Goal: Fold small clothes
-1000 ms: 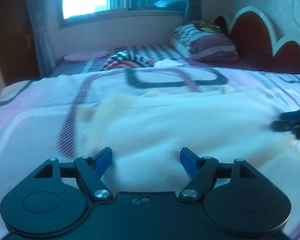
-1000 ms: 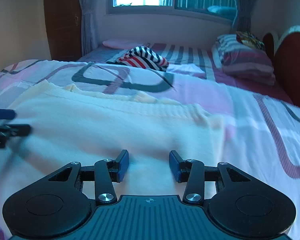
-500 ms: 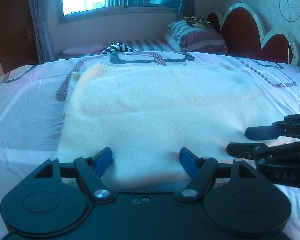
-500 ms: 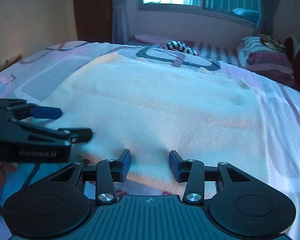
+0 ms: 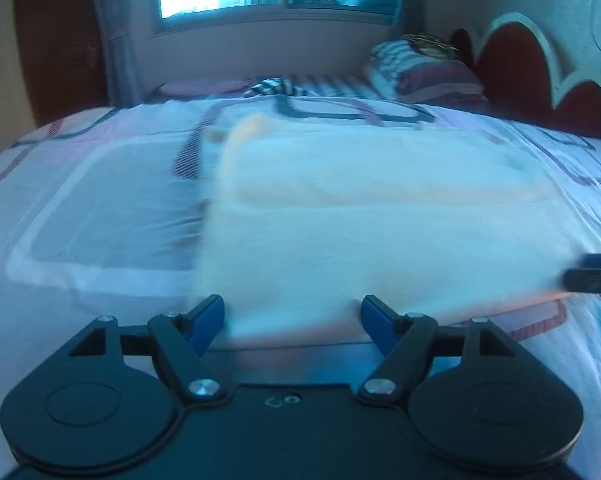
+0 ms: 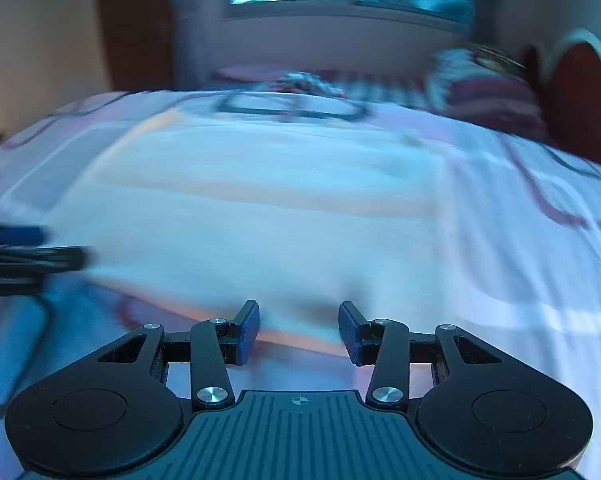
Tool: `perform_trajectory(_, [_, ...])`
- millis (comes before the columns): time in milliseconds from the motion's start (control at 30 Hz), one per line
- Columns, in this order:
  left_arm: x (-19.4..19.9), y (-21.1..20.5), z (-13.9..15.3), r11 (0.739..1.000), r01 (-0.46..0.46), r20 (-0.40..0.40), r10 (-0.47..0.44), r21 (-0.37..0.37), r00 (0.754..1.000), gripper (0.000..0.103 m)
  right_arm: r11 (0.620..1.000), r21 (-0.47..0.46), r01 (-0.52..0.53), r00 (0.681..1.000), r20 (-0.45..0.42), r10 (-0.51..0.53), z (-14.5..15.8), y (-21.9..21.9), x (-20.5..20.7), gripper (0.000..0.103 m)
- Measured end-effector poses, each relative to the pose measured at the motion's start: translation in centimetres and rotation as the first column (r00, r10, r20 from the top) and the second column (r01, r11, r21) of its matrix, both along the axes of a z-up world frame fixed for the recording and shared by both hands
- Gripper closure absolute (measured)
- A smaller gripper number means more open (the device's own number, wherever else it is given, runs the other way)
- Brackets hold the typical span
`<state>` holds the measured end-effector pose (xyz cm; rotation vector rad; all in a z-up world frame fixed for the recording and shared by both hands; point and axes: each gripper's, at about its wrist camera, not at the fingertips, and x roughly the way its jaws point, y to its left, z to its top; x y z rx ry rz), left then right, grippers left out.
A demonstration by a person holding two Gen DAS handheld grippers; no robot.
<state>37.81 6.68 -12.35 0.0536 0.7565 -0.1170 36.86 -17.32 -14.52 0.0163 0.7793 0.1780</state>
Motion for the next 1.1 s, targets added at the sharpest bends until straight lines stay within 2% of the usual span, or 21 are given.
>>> perform_trajectory(100, [-0.1,1.4,-0.1,0.999,-0.034,-0.008,0.034,-0.013,0.999,0.027,0.997,0.013,0.073,0.997,-0.020,-0.073,-0.3,-3.5,-0.4,0.060])
perform_trajectory(200, [0.2,2.4,0.0,0.995,-0.072,-0.032,0.069,-0.072,0.997,0.027,0.996,0.017,0.091,0.995,-0.031,-0.090,-0.2,-4.9,-0.5,0.060])
perform_trajectory(267, [0.2,2.1,0.4,0.995,-0.086,-0.021,0.085,-0.044,0.996,0.028,0.994,0.039,0.105,0.994,-0.027,-0.104,0.5,-5.3,-0.7,0.060])
perform_trajectory(367, [0.4,2.1,0.0,0.995,-0.099,-0.040,0.098,-0.031,0.994,0.027,0.994,0.040,0.097,0.994,0.036,-0.099,1.9,-4.9,-1.5,0.061])
perform_trajectory(433, [0.5,2.4,-0.3,0.993,-0.110,-0.039,0.109,-0.048,0.993,0.027,0.996,0.011,0.092,0.996,0.011,-0.092,1.3,-4.6,-1.2,0.066])
perform_trajectory(500, [0.5,2.3,-0.2,0.993,-0.114,-0.041,0.113,-0.040,0.993,0.027,0.995,-0.013,0.103,0.994,-0.034,-0.104,-0.1,-4.7,-0.6,0.066])
perform_trajectory(567, [0.6,2.2,-0.3,0.993,-0.113,-0.042,0.112,-0.033,0.993,0.027,0.993,0.019,0.116,0.993,-0.032,-0.115,-0.2,-5.3,-0.8,0.066])
perform_trajectory(1100, [0.8,3.1,-0.2,0.993,-0.112,-0.068,0.109,-0.034,0.992,0.024,0.996,-0.021,0.089,0.994,-0.065,-0.090,-0.1,-5.4,-0.1,0.066])
